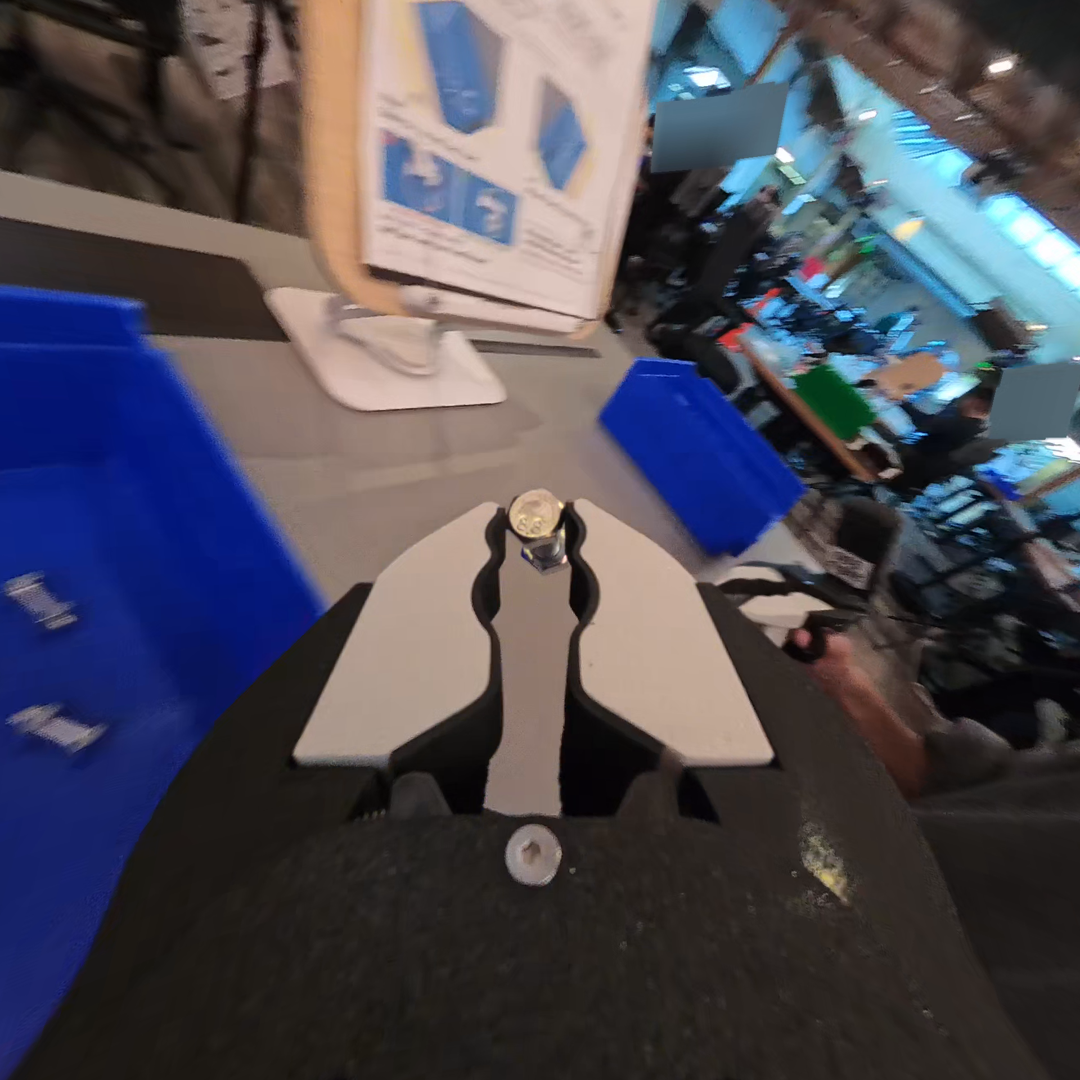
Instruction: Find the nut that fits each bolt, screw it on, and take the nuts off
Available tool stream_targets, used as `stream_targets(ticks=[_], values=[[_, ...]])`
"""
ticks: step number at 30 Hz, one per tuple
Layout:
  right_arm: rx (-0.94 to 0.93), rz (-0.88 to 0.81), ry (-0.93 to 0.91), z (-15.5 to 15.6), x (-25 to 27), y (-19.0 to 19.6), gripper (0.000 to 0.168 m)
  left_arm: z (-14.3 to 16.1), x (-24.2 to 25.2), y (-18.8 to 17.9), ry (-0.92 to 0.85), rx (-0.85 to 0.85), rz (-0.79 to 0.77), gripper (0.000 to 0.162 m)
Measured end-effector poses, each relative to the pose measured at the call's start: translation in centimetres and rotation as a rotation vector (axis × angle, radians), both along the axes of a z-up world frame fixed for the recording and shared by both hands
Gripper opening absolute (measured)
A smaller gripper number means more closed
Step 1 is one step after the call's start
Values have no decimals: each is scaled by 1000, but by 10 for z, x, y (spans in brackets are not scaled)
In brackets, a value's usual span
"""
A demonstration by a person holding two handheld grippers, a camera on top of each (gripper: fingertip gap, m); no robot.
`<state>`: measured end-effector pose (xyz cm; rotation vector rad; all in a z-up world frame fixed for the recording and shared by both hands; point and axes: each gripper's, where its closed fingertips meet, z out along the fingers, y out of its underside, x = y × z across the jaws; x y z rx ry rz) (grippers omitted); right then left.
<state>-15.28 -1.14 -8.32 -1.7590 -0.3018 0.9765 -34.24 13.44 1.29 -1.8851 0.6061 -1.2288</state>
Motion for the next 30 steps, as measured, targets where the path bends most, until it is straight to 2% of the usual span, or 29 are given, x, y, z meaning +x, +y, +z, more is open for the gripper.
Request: stream_targets(ticks=[2, 5, 10, 13, 14, 21, 25, 30], values=[[30, 101, 92, 21, -27, 4, 28, 8, 36, -21, -51, -1, -99, 19], [149, 98, 155, 51, -41, 20, 28, 13, 86, -51, -119, -17, -226, 18], [-41, 292, 568, 70, -56, 29, 37, 10, 143, -81, -228, 0, -317, 18], [-56, 278, 737, 76, -42, 31, 35, -3, 160, -91, -247, 11, -306, 18], [-50, 283, 742, 75, -40, 28, 28, -9, 163, -92, -238, 14, -298, 18], [-26, 247, 727, 77, -16, 27, 36, -22, 170, -107, -217, 26, -350, 18], [-21, 274, 647, 73, -14, 23, 37, -32, 172, -121, -164, 33, -412, 18], [-35, 335, 487, 56, -11, 15, 39, -31, 166, -125, -219, 8, -462, 18]])
